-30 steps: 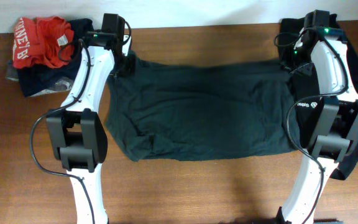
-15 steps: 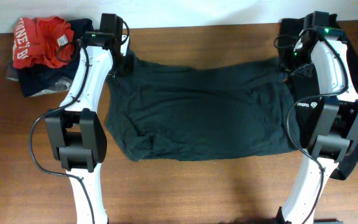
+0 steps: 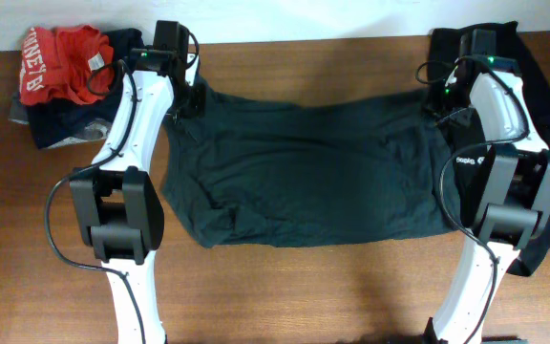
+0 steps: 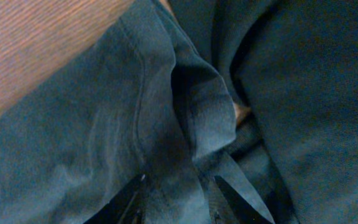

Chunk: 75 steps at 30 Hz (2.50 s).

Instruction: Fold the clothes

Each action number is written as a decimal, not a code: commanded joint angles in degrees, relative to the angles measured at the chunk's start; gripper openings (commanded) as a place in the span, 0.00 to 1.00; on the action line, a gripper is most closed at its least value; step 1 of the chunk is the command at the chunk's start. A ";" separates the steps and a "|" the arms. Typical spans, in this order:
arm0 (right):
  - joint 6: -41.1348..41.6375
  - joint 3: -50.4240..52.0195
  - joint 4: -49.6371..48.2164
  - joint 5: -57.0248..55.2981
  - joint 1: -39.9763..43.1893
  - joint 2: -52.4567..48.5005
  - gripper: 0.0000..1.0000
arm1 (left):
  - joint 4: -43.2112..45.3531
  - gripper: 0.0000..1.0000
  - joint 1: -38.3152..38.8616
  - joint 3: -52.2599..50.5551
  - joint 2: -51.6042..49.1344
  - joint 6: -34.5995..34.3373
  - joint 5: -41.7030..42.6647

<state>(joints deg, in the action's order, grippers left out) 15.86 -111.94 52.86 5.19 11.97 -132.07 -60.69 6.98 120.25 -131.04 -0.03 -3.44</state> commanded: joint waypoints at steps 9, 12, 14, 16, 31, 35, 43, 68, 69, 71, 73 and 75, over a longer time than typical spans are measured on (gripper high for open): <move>4.22 6.01 -5.25 0.68 -0.26 -0.52 0.37 | -0.24 0.01 -0.39 1.46 1.42 -0.59 -0.90; 4.15 6.29 -5.33 2.84 -0.26 -0.52 0.38 | -0.24 0.01 -0.39 1.46 1.42 -0.57 -0.92; 4.15 6.29 -5.35 4.83 -0.26 -0.52 0.39 | -0.22 0.01 -0.39 1.46 1.42 -0.57 -0.92; 4.17 6.29 -5.35 5.97 -0.26 -0.52 0.41 | -0.22 0.01 -0.39 1.46 1.42 -0.57 -0.90; 4.15 6.29 -5.77 8.39 -0.33 -0.52 0.06 | -0.20 0.01 -0.39 1.46 1.42 -0.57 -0.90; 3.19 6.14 -6.71 8.76 -0.31 -0.42 0.04 | -0.17 0.01 -0.39 1.46 1.42 -0.57 -0.90; -2.97 -1.88 0.85 9.84 -0.48 1.33 0.04 | -0.17 0.01 -0.39 1.46 1.42 -0.57 -0.90; -2.86 -3.08 11.39 -2.36 -8.07 1.20 0.41 | 0.09 0.01 -0.39 1.46 1.42 -0.59 -0.90; -0.33 -2.84 11.91 -1.55 -8.31 1.20 0.41 | 0.07 0.01 -0.39 1.46 1.42 -0.57 -0.90; 3.17 -2.49 12.79 1.33 -9.05 1.20 0.41 | 0.13 0.01 -0.39 1.46 1.42 -0.57 -0.90; 6.38 -1.99 13.38 2.56 -9.88 1.20 0.41 | 0.15 0.01 -0.39 1.46 1.42 -0.57 -0.90; 8.92 -1.33 13.35 2.73 -10.75 1.20 0.42 | 0.15 0.01 -0.39 1.46 1.42 -0.57 -0.90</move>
<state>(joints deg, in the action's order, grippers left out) 15.62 -114.52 66.04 5.82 3.29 -131.94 -60.64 6.98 120.25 -131.04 -0.03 -3.46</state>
